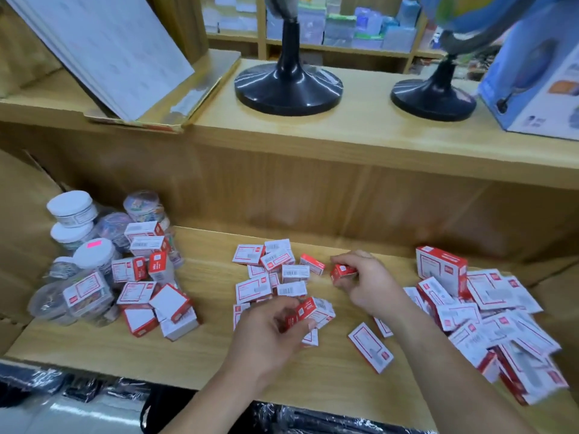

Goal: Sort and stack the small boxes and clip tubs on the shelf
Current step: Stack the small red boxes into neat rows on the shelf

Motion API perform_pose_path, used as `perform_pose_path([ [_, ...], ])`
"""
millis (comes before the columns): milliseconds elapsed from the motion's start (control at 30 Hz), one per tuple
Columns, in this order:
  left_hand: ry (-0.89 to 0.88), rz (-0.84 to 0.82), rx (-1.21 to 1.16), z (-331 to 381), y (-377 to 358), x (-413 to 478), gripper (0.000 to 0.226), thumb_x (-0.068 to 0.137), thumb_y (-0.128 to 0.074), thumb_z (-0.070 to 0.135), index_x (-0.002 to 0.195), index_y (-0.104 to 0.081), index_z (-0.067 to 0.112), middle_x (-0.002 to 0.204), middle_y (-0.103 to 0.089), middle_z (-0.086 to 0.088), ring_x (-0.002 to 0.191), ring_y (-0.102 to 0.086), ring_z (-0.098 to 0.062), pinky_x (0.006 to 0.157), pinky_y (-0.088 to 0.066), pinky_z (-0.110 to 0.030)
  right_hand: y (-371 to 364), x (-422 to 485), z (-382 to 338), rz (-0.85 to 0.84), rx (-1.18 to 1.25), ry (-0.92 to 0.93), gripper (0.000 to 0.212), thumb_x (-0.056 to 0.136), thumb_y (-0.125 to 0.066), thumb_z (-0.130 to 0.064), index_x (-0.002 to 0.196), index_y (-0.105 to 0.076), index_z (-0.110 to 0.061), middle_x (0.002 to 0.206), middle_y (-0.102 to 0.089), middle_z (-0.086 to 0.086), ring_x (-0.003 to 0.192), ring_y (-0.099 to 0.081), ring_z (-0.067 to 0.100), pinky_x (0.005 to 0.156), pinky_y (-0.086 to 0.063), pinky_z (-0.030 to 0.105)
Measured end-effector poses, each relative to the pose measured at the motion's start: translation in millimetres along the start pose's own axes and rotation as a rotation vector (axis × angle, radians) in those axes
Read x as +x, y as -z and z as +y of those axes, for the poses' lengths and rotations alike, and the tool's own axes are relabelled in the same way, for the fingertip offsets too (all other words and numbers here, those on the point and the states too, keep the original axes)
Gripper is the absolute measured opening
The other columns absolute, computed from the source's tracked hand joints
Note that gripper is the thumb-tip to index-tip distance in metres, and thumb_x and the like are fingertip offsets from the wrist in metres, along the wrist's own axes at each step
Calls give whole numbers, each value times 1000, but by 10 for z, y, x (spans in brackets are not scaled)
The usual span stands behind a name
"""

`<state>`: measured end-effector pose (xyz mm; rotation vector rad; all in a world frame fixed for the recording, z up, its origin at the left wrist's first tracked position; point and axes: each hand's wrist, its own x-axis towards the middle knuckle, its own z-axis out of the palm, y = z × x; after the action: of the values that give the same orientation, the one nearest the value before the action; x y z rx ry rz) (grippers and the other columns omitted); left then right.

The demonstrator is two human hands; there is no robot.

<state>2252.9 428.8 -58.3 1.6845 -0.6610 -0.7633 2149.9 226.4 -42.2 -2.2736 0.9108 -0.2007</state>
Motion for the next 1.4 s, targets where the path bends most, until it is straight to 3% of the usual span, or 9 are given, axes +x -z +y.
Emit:
perform_pose_path([
  [100, -20, -19, 2, 42, -112, 37, 28, 80, -86, 11, 88, -77, 36, 73, -74, 9, 65, -65, -6, 67, -54, -27, 176, -115, -25, 97, 17, -113, 36, 86, -75, -32, 121, -67, -29, 109, -66, -11, 103, -62, 11, 90, -51, 29],
  [233, -23, -7, 47, 91, -247, 61, 31, 80, -86, 15, 89, -75, 42, 69, -71, 12, 63, -63, -5, 67, -55, -30, 424, -327, -30, 223, 161, -139, 34, 80, -81, -40, 110, -71, -27, 85, -68, -20, 78, -62, -8, 71, -50, 17],
  [333, -69, 6, 121, 87, -266, 44, 23, 80, -86, 30, 93, -72, 43, 72, -71, 10, 63, -64, -11, 68, -58, -41, 521, -408, -107, 292, 231, -85, 28, 77, -83, -41, 100, -73, -28, 72, -64, -26, 64, -58, -4, 57, -39, 14],
  [500, -187, 174, 305, 222, 179, 3, 30, 77, -84, 47, 104, -70, 42, 77, -62, 22, 58, -53, 2, 58, -42, -17, 330, -215, -437, 258, 387, 6, 26, 79, -83, -16, 103, -74, -16, 53, -57, -31, 50, -51, -3, 49, -37, 8],
  [633, -269, 363, 688, 423, 946, 178, 40, 81, -66, 70, 106, -70, 39, 83, -62, 10, 73, -61, -11, 65, -51, -31, 18, 64, -800, 223, 396, 72, 28, 78, -82, -8, 104, -74, -12, 56, -61, -20, 52, -53, -3, 52, -39, 7],
  [867, -54, 242, 1221, 636, 1411, 835, 36, 90, -64, 55, 111, -68, 25, 103, -68, -5, 102, -64, -30, 77, -54, -37, -372, 385, -1259, 153, 311, 42, 23, 76, -83, -31, 97, -74, -24, 76, -71, -16, 66, -63, -6, 55, -42, 7],
  [967, -51, 212, 1321, 620, 1367, 995, 23, 94, -64, 42, 106, -64, 22, 103, -65, -6, 102, -65, -31, 71, -47, -36, -466, 489, -1335, 147, 278, 3, 27, 76, -83, -33, 100, -76, -23, 78, -71, -16, 68, -63, -5, 59, -42, 11],
  [1200, -149, 196, 1248, 631, 1564, 931, 14, 93, -61, 17, 107, -62, 22, 103, -62, -5, 97, -65, -30, 67, -46, -35, -741, 583, -1509, 39, 200, 3, 16, 78, -82, -28, 91, -73, -25, 66, -67, -15, 52, -55, -5, 49, -37, 10],
  [1400, -347, 310, 947, 556, 1931, 462, 11, 88, -59, 25, 96, -65, 28, 88, -60, 6, 80, -61, -23, 62, -53, -40, -988, 580, -1695, -85, 137, 130, 15, 76, -80, -20, 85, -76, -31, 65, -66, -17, 60, -57, -3, 54, -39, 12],
])
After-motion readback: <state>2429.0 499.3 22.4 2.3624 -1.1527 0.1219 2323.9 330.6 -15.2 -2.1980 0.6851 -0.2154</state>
